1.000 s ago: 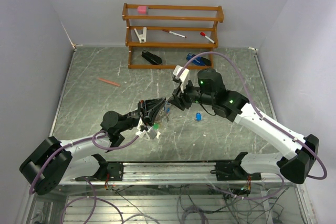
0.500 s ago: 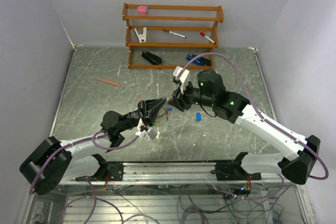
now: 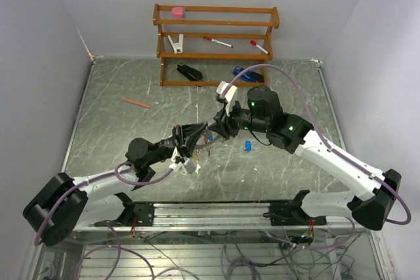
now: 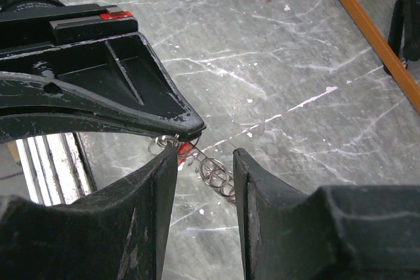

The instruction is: Put the keys on the keyring

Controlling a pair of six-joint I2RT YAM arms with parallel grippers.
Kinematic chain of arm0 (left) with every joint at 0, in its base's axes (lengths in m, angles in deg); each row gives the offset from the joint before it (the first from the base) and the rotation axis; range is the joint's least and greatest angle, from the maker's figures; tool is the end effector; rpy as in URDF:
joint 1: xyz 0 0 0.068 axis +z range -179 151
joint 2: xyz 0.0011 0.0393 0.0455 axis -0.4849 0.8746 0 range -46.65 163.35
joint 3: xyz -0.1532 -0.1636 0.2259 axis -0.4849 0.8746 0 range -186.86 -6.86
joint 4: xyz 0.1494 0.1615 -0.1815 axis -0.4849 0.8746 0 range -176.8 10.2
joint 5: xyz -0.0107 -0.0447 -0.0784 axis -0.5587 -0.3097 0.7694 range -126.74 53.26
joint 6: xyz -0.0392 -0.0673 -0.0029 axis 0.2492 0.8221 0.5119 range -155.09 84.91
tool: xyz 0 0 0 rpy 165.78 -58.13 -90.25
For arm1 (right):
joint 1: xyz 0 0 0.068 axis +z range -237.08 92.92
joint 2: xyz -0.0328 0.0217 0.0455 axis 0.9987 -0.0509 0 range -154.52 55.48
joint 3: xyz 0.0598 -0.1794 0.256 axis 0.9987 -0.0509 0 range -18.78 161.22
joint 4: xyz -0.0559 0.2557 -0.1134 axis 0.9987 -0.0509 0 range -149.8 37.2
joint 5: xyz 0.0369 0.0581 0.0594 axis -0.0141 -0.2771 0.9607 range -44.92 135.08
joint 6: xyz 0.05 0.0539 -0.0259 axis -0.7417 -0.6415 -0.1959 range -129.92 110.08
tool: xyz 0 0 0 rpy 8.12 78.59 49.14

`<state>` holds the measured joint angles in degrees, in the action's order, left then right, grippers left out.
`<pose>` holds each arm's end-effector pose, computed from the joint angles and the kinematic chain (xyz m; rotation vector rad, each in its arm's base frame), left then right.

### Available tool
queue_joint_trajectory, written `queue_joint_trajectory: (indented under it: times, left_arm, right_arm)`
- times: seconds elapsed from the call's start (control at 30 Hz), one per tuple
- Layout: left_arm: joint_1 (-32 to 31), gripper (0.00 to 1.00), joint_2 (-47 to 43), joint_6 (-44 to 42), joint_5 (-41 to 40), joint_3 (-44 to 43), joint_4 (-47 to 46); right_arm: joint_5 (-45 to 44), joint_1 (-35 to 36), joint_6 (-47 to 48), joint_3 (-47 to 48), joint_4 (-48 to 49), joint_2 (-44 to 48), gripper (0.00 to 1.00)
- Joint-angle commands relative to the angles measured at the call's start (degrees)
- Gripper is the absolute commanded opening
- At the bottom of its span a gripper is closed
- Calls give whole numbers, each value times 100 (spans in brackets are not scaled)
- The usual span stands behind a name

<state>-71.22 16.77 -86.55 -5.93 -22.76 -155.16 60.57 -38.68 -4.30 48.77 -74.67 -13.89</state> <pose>0.1476 -0.1800 0.2793 1.1754 0.4601 -0.1848 0.1919 0.2428 0.4001 -1.0874 1.7340 0.7440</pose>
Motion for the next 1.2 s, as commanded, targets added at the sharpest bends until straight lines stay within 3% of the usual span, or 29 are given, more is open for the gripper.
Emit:
queue_joint_trajectory:
  times: [0.0,0.4,0.93,1.17]
  left_arm:
    - [-46,7,-154,176,-35,-273,-247]
    - [-41,7,-69,517,-230,-361,-360]
    - [-43,7,-74,1054,-298,-397,-468]
    - [-43,7,-96,1015,-351,-396,-430]
  right_arm:
    - [97,62,-176,190,-99,88,39]
    - [111,96,-480,234,-116,177,39]
    - [-960,99,324,-58,-266,679,36]
    - [-768,95,176,-134,-182,626,36]
